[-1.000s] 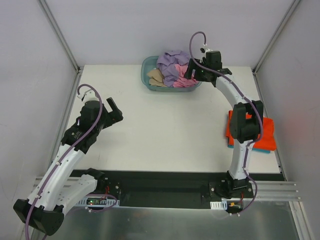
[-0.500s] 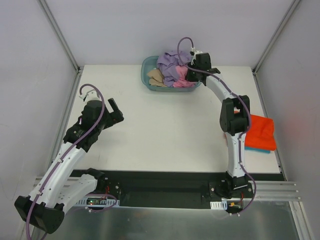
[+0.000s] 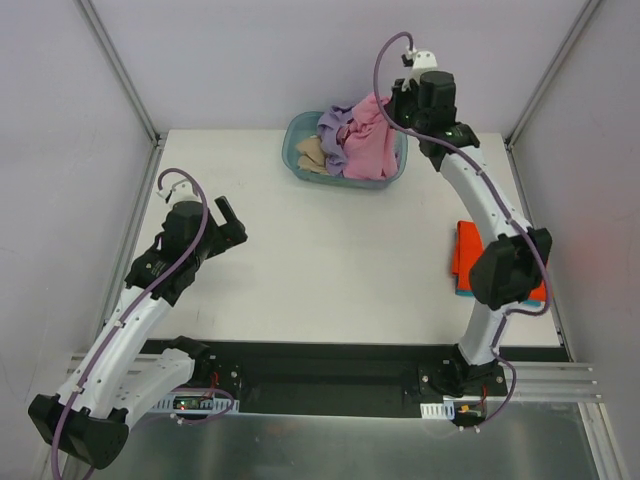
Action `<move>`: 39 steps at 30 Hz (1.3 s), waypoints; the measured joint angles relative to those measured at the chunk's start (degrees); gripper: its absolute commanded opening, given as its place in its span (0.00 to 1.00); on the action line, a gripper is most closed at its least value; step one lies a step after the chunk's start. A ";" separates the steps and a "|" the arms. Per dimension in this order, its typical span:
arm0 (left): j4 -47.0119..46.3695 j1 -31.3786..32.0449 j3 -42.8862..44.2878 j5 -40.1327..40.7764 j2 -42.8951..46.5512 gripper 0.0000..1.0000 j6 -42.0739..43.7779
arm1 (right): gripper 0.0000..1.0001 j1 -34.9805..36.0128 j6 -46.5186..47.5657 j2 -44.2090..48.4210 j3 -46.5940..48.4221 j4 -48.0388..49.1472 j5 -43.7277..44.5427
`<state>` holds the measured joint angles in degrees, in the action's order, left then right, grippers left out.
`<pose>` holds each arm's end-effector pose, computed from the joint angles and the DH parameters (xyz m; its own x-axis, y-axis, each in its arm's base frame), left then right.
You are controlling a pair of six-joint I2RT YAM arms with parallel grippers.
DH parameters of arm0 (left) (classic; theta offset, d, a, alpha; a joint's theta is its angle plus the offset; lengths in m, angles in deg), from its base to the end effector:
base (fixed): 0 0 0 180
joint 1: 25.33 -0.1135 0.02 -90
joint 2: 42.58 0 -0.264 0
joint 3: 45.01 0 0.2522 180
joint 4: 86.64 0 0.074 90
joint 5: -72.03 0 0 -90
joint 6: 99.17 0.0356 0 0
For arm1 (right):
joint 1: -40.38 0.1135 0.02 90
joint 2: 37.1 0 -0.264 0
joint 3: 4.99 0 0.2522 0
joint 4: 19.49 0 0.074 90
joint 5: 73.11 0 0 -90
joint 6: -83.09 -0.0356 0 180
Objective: Fold and stack the t-shirts
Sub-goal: Grab crumpled tshirt from bin with the right arm, then move the tshirt to the center of the board
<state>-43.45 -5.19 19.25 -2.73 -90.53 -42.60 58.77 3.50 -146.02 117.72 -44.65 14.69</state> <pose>0.1740 -0.0538 0.3314 -0.4160 -0.4136 -0.8099 -0.1403 0.9091 -0.3922 0.4341 0.1458 0.4018 -0.1206 -0.2304 -0.9656 -0.3790 0.9097 -0.1697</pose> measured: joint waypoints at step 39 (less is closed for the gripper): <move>0.02 0.00 -3.54 -3.93 10.36 0.99 -1.22 | 0.01 14.49 -3.39 27.93 8.76 13.35 -8.61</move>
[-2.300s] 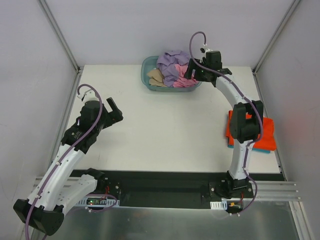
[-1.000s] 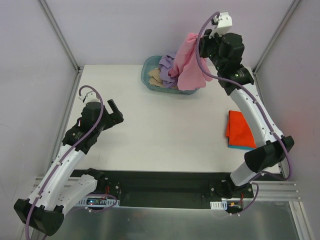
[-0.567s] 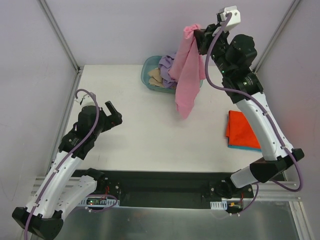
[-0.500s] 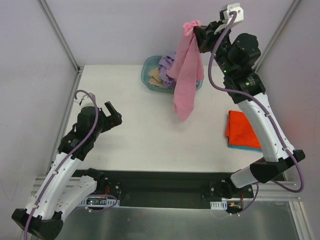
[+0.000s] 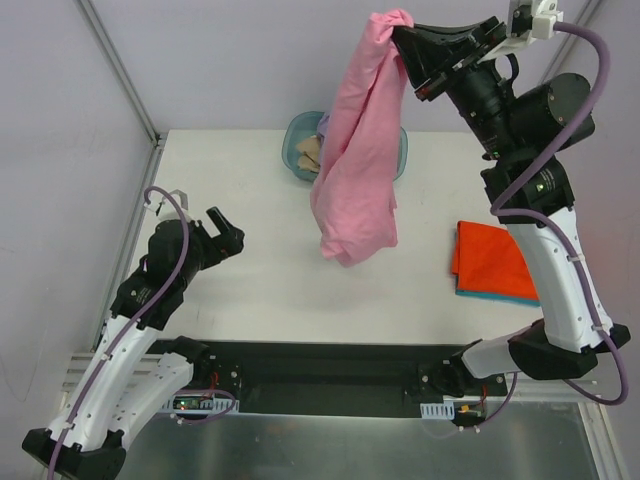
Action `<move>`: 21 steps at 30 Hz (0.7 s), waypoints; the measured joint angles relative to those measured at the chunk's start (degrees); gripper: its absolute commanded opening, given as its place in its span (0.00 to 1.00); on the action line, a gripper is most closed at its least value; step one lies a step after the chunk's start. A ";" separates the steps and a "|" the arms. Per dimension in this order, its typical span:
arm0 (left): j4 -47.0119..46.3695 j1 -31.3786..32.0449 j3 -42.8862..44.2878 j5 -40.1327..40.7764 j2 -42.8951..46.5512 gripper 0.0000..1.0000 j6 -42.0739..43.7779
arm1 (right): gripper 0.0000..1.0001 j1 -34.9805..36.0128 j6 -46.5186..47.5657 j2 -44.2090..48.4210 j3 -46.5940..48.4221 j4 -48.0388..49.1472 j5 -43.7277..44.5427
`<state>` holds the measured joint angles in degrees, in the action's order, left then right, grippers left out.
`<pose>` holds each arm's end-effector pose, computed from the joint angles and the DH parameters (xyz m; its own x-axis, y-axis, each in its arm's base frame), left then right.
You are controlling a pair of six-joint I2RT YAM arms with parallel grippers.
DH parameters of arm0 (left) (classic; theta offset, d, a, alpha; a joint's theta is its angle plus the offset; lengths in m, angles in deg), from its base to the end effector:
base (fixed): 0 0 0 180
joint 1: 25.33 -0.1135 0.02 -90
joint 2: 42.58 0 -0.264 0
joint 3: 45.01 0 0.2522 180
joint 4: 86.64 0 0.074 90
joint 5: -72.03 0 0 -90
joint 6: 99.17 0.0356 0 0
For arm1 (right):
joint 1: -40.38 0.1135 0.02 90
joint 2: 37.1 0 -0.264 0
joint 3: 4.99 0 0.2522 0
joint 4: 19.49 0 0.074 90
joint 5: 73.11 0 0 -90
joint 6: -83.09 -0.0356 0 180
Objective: Fold and stack the t-shirts
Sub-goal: Move the tshirt to the center of the board
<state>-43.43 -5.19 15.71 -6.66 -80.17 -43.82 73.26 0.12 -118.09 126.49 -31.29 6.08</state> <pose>0.1386 -0.0434 0.3362 -0.3588 -0.4622 -0.8109 -0.0478 0.8767 -0.4786 0.1846 0.1273 0.6369 0.6013 0.2456 -0.7603 -0.5870 0.7814 -0.2119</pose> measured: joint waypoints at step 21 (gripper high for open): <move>0.20 0.00 -3.82 -1.31 2.95 0.99 -4.11 | 0.05 4.81 -1.81 20.11 -46.10 -6.19 5.44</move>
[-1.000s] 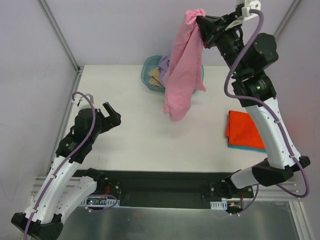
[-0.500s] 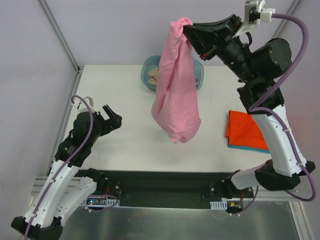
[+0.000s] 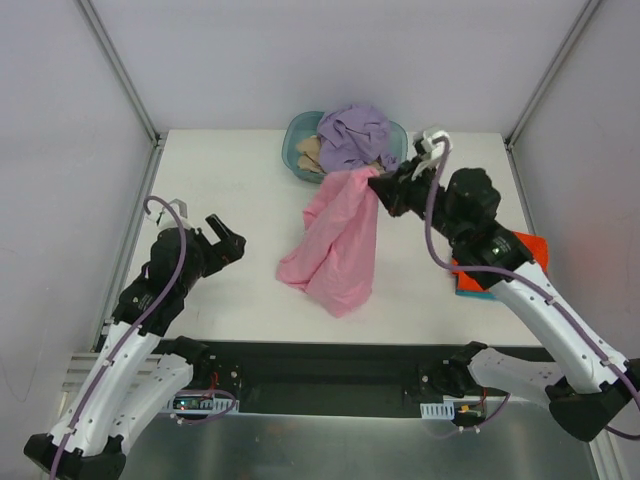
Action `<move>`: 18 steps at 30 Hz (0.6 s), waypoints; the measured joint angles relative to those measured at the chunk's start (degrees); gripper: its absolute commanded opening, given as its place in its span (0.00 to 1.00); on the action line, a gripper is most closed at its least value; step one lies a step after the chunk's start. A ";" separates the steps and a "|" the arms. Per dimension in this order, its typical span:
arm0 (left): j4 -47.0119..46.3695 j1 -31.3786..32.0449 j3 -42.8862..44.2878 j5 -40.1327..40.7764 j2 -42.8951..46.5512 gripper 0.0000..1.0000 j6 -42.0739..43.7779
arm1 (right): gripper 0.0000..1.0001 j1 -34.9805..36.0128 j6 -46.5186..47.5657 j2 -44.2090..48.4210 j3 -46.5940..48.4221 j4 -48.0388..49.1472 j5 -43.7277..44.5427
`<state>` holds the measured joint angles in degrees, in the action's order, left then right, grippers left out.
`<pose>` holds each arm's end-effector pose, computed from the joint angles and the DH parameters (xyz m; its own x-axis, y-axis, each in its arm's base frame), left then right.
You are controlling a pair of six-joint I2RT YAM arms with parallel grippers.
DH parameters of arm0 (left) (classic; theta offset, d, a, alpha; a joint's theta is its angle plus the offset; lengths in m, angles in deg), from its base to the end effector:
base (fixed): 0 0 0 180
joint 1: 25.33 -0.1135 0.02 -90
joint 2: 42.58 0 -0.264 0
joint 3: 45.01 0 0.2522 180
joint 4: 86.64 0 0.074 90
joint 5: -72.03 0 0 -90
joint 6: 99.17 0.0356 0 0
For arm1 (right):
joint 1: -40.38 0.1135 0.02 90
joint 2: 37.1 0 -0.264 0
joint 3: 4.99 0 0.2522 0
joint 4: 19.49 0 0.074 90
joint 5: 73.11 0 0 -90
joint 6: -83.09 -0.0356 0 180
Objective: Fold and stack the t-shirts
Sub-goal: Move the tshirt to the center of the board
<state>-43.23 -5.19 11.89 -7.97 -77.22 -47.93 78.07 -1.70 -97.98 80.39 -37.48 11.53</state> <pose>0.1316 -0.0417 0.3197 -0.3812 -0.5169 -0.7665 -0.0662 0.8422 -0.5350 0.1798 0.1431 0.4611 0.1513 0.0026 -0.9885 -0.6712 0.7344 -0.1008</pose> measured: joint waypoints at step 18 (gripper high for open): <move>-7.21 -0.02 1.05 -16.52 -35.98 0.89 -4.26 | 0.84 -5.01 -0.52 -10.60 -16.15 -31.43 34.84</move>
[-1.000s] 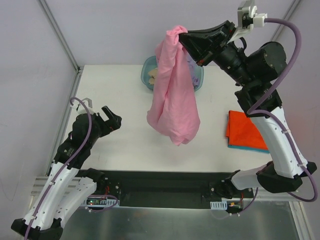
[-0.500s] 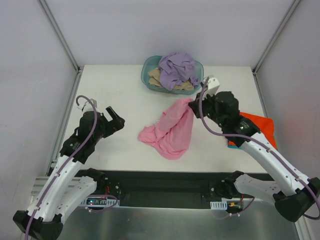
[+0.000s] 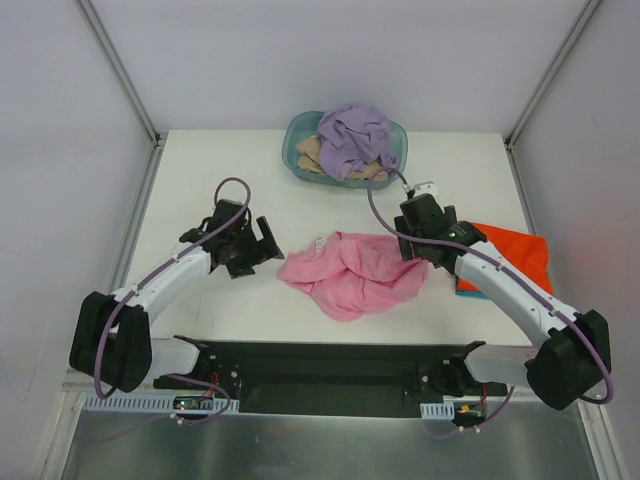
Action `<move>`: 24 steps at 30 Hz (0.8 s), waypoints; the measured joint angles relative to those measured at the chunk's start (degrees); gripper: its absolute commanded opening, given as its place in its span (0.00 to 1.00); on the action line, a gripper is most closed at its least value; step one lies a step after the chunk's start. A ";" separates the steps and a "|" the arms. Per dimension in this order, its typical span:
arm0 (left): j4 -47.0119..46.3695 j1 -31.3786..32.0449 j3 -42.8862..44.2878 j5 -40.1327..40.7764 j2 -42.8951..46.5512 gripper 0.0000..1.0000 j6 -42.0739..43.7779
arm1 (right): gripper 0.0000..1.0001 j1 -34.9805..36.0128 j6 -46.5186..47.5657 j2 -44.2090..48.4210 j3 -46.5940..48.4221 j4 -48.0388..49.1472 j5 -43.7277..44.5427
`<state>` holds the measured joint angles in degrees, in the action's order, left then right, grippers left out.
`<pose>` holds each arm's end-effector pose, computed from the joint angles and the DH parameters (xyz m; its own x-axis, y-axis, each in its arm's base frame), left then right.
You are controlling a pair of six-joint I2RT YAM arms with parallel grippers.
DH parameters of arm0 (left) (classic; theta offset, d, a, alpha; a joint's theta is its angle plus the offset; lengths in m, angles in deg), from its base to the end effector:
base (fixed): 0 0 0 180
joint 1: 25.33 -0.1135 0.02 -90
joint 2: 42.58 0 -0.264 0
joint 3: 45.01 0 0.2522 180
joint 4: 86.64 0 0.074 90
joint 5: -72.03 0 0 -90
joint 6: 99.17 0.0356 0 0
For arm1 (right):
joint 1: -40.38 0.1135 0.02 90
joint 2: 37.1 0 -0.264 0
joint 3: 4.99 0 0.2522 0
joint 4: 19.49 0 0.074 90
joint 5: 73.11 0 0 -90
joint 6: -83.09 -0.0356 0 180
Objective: Fold and stack the t-shirts
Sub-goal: Move the tshirt to the center of the board
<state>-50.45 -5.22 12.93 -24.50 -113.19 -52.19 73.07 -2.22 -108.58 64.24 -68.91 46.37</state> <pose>0.2337 -0.0899 0.2248 -0.7980 -0.4296 -0.4226 -0.1814 0.8399 -0.5115 0.2226 0.1220 0.2716 -0.6405 -0.4956 -0.5865 -0.2666 0.8598 -0.4355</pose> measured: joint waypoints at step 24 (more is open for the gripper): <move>-12.57 3.85 4.46 -15.15 -23.96 0.00 -0.92 | 0.77 21.29 -2.40 9.18 -7.17 4.61 -29.70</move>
<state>-63.01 -1.37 17.39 -39.64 -137.15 -53.11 94.36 -4.63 -99.40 57.07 -64.30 16.66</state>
